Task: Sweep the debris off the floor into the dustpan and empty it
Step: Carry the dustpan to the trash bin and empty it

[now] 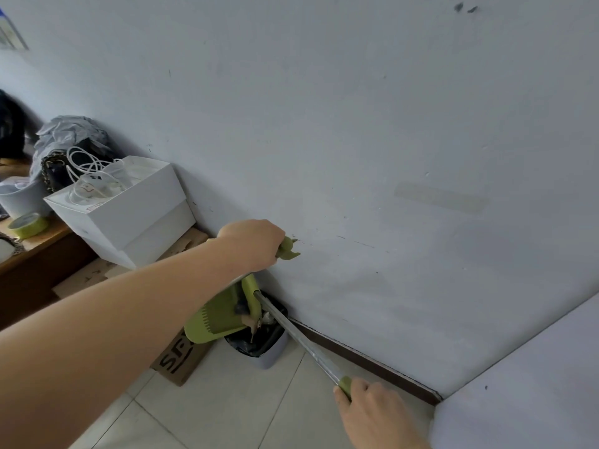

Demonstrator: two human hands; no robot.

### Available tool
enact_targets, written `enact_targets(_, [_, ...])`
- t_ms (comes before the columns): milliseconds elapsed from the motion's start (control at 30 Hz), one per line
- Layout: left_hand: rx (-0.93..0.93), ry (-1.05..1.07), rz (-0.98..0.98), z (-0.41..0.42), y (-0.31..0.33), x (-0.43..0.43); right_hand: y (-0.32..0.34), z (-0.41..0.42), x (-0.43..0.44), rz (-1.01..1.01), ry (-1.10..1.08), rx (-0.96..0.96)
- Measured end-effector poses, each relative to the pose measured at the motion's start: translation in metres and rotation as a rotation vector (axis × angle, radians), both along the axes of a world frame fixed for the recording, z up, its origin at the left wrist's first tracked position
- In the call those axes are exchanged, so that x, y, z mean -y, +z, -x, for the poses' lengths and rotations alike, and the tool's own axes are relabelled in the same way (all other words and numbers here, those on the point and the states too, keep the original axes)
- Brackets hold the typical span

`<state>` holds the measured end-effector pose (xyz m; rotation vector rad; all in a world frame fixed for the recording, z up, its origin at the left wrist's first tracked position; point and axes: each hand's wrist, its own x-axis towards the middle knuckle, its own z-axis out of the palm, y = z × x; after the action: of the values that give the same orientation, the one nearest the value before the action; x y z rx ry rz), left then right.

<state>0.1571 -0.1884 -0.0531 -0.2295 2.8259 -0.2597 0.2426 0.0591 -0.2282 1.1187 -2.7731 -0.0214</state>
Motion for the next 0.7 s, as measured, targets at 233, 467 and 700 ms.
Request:
enact_targets(233, [-0.013, 0.030, -0.019, -0.002, 0.007, 0.004, -0.032, -0.003, 0.004, 0.072, -0.041, -0.136])
enact_targets(467, [-0.036, 0.064, -0.006, -0.007, 0.021, 0.007, -0.054, 0.008, 0.004, 0.089, -0.037, -0.063])
enact_targets(700, [-0.052, 0.073, -0.039, -0.015, 0.022, 0.013, 0.026, 0.005, 0.012, -0.263, 0.138, 0.161])
